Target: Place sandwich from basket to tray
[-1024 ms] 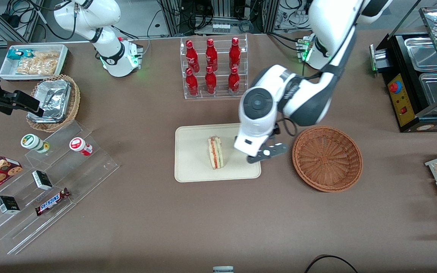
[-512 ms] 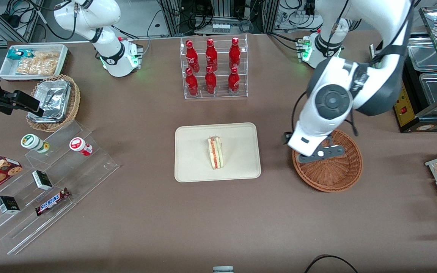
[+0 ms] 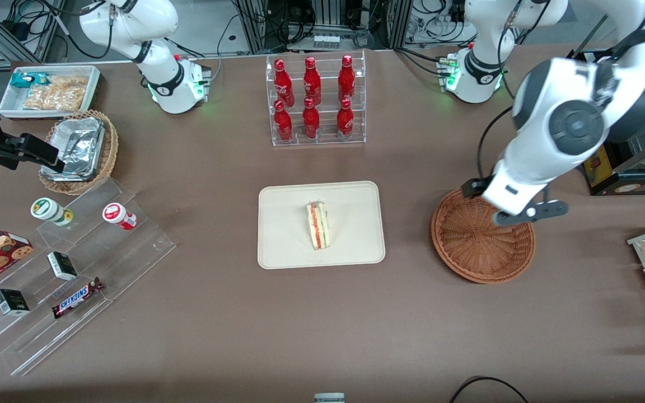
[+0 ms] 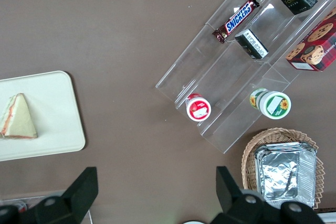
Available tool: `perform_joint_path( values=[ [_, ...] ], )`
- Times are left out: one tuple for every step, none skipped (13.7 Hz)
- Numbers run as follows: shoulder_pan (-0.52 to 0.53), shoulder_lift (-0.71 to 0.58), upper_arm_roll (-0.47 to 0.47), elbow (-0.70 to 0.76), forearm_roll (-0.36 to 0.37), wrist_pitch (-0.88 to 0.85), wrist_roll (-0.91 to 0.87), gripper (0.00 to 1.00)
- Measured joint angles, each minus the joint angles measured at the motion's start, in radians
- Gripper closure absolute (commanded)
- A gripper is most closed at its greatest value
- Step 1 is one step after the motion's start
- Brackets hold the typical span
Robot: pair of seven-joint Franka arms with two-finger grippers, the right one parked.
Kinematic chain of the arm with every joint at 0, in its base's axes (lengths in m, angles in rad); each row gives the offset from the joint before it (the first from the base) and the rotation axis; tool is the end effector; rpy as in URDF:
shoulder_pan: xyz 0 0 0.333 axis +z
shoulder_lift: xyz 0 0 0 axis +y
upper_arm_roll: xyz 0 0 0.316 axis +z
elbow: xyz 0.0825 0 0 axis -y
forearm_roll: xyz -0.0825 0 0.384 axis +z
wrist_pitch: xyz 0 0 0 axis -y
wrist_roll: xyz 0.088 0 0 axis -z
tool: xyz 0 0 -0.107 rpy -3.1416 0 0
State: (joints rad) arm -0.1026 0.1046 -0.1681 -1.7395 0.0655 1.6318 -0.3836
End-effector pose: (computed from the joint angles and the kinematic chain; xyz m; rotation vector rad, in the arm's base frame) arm 0.5522 -0.1429 0.4922 -3.0126 -0.1523 0.2791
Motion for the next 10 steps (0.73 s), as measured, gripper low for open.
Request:
perform_joint_path(
  values=[
    [0.024, -0.026, 0.0, 0.0, -0.002, -0.034, 0.053, 0.0],
    [0.043, -0.049, 0.0, 0.0, -0.004, -0.049, 0.101, 0.0],
    [0.056, -0.069, 0.0, 0.0, -0.004, -0.056, 0.134, 0.0],
    [0.064, -0.087, 0.0, -0.001, -0.004, -0.059, 0.15, 0.0],
    [0.071, -0.103, 0.0, -0.001, -0.004, -0.062, 0.157, 0.0],
    [0.079, -0.118, 0.001, 0.0, -0.004, -0.069, 0.166, 0.0],
    [0.087, -0.131, 0.001, 0.004, -0.004, -0.08, 0.185, 0.0],
    [0.096, -0.142, 0.005, 0.011, -0.004, -0.098, 0.209, 0.0],
    [0.1, -0.149, 0.016, 0.021, -0.004, -0.111, 0.231, 0.0],
    [0.104, -0.153, 0.031, 0.028, -0.014, -0.116, 0.248, 0.0]
  ],
)
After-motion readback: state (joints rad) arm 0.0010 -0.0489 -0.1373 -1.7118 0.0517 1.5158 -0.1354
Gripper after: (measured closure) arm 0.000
